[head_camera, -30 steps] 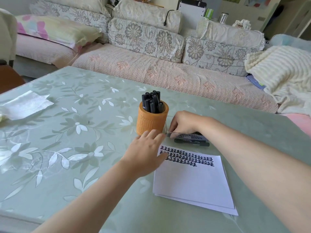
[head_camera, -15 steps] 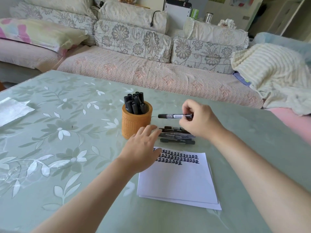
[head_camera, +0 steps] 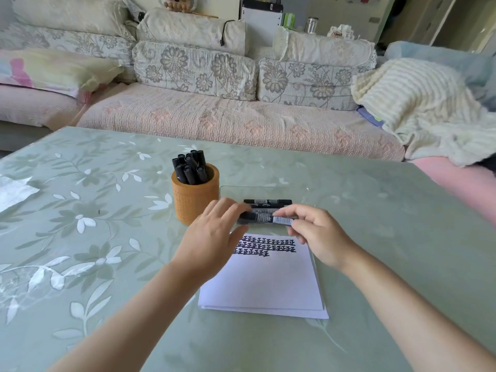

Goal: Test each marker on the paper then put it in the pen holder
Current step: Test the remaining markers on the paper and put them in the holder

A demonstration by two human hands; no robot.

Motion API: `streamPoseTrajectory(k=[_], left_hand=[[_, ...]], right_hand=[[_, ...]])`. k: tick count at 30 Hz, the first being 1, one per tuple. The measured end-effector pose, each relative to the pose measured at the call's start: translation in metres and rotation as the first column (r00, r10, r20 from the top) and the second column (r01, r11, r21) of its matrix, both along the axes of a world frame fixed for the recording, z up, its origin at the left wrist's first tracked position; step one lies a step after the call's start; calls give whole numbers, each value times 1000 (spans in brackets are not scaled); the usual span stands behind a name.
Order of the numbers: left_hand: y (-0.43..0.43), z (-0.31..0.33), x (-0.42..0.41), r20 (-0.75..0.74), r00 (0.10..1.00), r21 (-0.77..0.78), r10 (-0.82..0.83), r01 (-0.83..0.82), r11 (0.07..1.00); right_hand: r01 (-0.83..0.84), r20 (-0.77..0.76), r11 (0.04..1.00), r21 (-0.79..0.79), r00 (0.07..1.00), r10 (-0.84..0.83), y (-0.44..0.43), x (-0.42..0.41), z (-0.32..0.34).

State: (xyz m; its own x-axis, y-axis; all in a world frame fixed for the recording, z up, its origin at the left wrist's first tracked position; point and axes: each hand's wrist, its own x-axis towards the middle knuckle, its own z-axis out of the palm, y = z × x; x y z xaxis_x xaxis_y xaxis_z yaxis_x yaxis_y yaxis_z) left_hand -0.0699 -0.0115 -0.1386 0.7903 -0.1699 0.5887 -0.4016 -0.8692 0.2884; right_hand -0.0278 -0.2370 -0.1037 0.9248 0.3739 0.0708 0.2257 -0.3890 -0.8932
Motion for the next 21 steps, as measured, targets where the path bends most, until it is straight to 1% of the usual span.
streamPoseTrajectory(k=[2,3,4,5,6,7,8,9,11,13,18,21], left_hand=[[-1,0,0,-6,1000,-13,-22,22,1000],[-1,-1,1,-14,999,-13,-32,32,999],[-1,-1,1,-19,999,-9,-43,43,999],[-1,-1,1,-20,998,-5,-56,55,998],[-2,0,2,-18,997,-4,-69,69,998],[-2,0,3,-18,997,-3,-80,80,997],[-3,1,3,-19,996,-2,-89,89,996],[-4,2,4,-22,995,1,-94,94,996],[-8,4,3,-25,995,18,-97,97,995],[-11,5,3,-25,994,35,-108,108,993],[-14,3,6,-81,981,33,-174,177,984],[-14,1,6,-99,976,71,-195,202,977]], right_hand=[[-2,41,991,-133,999,8,-1,-1,-3],[-4,84,974,-225,996,23,-2,-2,-4],[1,146,940,-342,988,52,-2,-3,-4],[30,237,885,-466,967,92,-1,-4,-4],[71,328,822,-565,934,145,0,-5,-2],[97,386,776,-623,901,197,1,-6,0],[106,410,758,-644,884,224,1,-5,1],[94,407,761,-642,883,235,1,-5,1],[17,350,797,-604,904,246,0,-4,-1],[-37,300,802,-596,916,266,0,-5,-3],[-14,307,745,-667,906,292,-3,-3,-3],[-5,309,720,-694,901,304,-4,-4,-7]])
